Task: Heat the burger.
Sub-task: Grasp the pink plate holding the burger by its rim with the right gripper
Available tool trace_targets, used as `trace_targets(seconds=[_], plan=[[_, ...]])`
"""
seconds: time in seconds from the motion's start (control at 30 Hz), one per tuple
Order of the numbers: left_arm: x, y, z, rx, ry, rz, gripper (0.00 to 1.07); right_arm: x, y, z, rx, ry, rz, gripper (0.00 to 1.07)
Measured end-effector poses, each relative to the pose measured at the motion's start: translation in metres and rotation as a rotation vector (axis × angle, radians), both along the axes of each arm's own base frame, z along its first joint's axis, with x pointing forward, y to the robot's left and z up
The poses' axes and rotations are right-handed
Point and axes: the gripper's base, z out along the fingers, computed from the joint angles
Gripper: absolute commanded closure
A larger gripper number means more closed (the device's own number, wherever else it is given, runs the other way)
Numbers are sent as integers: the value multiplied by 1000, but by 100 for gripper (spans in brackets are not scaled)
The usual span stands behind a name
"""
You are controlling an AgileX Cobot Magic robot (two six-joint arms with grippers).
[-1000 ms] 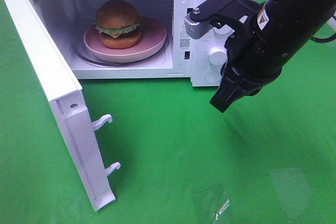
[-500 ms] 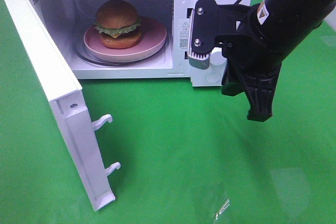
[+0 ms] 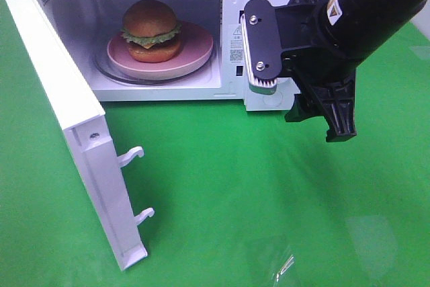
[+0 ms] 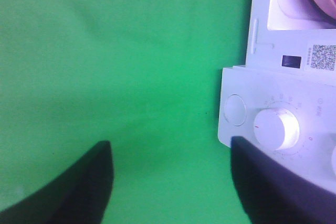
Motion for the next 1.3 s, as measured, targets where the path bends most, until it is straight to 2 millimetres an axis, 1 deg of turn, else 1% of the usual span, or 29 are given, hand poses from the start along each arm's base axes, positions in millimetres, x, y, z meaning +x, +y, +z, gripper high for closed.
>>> trace_targets(seconds=[0.03, 0.07, 0.1, 0.27, 0.37, 0.4, 0.43, 0.47, 0.5, 0.6, 0.63, 0.67, 0.7, 0.73, 0.77, 0.8, 0.83, 0.87, 0.9, 0.97, 1.0, 1.03, 1.13, 1.17, 1.2, 1.3], plan=[[0, 0, 0, 0, 0, 0, 7, 0, 0, 0, -1, -2, 1, 17], [0, 0, 0, 0, 0, 0, 7, 0, 0, 0, -1, -2, 1, 17], [0, 0, 0, 0, 0, 0, 7, 0, 0, 0, -1, -2, 1, 13], [0, 0, 0, 0, 0, 0, 7, -1, 1, 0, -5, -5, 8, 13], [0, 0, 0, 0, 0, 0, 7, -4, 7, 1, -31, -29, 49, 14], [0, 0, 0, 0, 0, 0, 7, -6, 12, 2, -41, -53, 76, 15], [0, 0, 0, 0, 0, 0, 7, -6, 12, 2, -41, -53, 76, 15], [0, 0, 0, 0, 0, 0, 7, -7, 16, 3, -48, -80, 97, 15], [0, 0, 0, 0, 0, 0, 7, -7, 16, 3, -48, -80, 97, 15], [0, 0, 0, 0, 0, 0, 7, -6, 26, -2, -44, -109, 115, 16], [0, 0, 0, 0, 0, 0, 7, -6, 26, -2, -44, -109, 115, 16], [0, 0, 0, 0, 0, 0, 7, -3, 31, -7, -45, -116, 131, 16], [0, 0, 0, 0, 0, 0, 7, -3, 31, -7, -45, -116, 131, 16], [0, 0, 0, 0, 0, 0, 7, 0, 35, -11, -38, -120, 135, 16], [0, 0, 0, 0, 0, 0, 7, 0, 35, -11, -38, -120, 135, 16], [0, 0, 0, 0, 0, 0, 7, 5, 40, -13, -26, -128, 139, 17], [0, 0, 0, 0, 0, 0, 7, 5, 40, -13, -26, -128, 139, 17], [0, 0, 0, 0, 0, 0, 7, 10, 45, -15, -17, -136, 143, 17], [0, 0, 0, 0, 0, 0, 7, 10, 45, -15, -17, -136, 143, 17], [0, 0, 0, 0, 0, 0, 7, 18, 53, -16, -1, -153, 152, 17], [0, 0, 0, 0, 0, 0, 7, 18, 53, -16, -1, -153, 152, 17], [0, 0, 0, 0, 0, 0, 7, 24, 59, -16, 14, -167, 156, 17], [0, 0, 0, 0, 0, 0, 7, 29, 65, -18, 22, -173, 159, 17], [0, 0, 0, 0, 0, 0, 7, 36, 71, -19, 33, -185, 164, 18], [0, 0, 0, 0, 0, 0, 7, 36, 71, -19, 33, -185, 164, 18], [0, 0, 0, 0, 0, 0, 7, 47, 81, -24, 43, -199, 172, 18]])
